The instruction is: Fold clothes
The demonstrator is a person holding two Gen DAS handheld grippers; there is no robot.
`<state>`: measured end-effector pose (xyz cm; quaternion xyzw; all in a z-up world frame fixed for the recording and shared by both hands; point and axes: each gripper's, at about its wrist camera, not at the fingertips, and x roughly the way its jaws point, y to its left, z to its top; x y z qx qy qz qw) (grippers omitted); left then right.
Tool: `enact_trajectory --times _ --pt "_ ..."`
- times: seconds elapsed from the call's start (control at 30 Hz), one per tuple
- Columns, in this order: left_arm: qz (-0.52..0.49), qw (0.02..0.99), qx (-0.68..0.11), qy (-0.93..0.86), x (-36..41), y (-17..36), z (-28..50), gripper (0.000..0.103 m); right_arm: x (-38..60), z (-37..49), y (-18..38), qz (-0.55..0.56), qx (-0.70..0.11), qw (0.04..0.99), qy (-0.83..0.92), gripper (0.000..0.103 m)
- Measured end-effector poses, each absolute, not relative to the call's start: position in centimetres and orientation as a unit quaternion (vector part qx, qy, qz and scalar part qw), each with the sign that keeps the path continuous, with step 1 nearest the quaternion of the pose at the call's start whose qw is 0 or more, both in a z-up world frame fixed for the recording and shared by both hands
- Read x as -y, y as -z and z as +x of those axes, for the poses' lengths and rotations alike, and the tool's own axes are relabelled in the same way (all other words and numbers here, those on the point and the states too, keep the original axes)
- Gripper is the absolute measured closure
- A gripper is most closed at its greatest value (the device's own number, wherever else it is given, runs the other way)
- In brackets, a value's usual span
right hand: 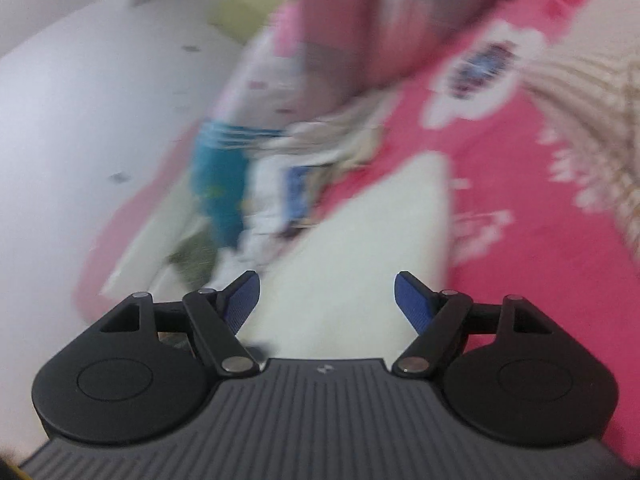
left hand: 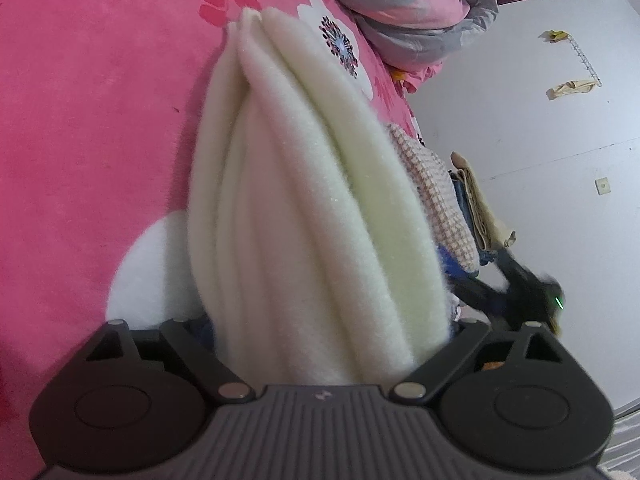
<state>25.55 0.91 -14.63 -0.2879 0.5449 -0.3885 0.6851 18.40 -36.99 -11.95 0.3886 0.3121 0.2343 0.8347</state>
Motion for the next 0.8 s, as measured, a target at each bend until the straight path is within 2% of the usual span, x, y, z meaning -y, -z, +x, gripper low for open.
enact_trajectory --times 0.13,0.4,0.73,0.77,0.8 --pt "-0.286 0.687 -0.541 0.392 -1.1 14.9 25.6 0.012 38.1 21.7 16.9 0.414 -0.386 0.795 -0.217 0.028" --pt "-0.285 0.692 -0.528 0.402 -1.4 15.2 25.7 0.013 36.7 27.4 18.4 0.412 -0.44 0.75 -0.272 0.028" --pt "-0.284 0.701 -0.514 0.405 -1.2 15.3 25.5 0.013 33.7 34.6 20.3 0.437 -0.457 0.692 -0.348 0.024" --pt "-0.285 0.704 -0.51 0.404 -1.1 15.2 25.4 0.013 33.5 34.9 20.4 0.437 -0.455 0.69 -0.357 0.025" --pt "-0.287 0.707 -0.506 0.403 -1.5 15.2 25.1 0.014 33.2 35.0 20.4 0.432 -0.453 0.691 -0.361 0.03"
